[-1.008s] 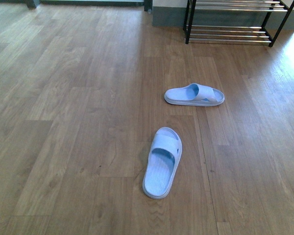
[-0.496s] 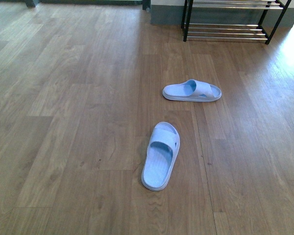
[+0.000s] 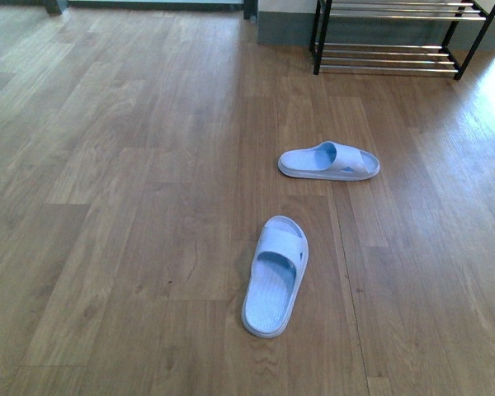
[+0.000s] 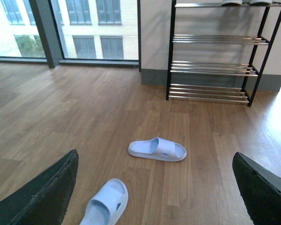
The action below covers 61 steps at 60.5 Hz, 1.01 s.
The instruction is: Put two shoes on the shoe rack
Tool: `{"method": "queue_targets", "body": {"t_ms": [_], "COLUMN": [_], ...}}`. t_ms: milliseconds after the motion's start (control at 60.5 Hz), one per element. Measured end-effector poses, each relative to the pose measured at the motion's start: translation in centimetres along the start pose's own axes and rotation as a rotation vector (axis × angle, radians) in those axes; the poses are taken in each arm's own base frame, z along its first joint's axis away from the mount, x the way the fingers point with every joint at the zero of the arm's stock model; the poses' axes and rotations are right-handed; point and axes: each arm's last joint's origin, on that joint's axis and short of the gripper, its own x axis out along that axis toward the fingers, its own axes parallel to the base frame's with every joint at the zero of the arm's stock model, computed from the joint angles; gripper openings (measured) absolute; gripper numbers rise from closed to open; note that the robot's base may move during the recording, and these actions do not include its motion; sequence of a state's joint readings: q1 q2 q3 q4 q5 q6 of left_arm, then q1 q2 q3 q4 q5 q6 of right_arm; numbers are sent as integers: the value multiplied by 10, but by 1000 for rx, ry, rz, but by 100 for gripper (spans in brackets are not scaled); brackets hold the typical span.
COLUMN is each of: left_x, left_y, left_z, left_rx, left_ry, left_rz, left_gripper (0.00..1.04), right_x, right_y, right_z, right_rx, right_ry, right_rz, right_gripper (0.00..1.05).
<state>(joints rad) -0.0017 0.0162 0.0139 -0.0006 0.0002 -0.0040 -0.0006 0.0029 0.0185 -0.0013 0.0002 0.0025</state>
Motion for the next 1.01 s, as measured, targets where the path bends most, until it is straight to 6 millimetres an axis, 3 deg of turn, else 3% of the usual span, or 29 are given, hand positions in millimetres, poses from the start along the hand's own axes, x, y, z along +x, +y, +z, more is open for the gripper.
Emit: {"method": "queue_targets", "body": {"t_ms": [1008], "left_x": [0], "left_y": [0], "left_z": [0], "left_rx": [0], "left_ry": [0], "left_rz": [0], "left_gripper": [95], "right_x": [0], "right_y": [0], "right_z": [0], "right_rx": [0], "right_ry": [0], "right_rz": [-1], "right_gripper": [95]}}
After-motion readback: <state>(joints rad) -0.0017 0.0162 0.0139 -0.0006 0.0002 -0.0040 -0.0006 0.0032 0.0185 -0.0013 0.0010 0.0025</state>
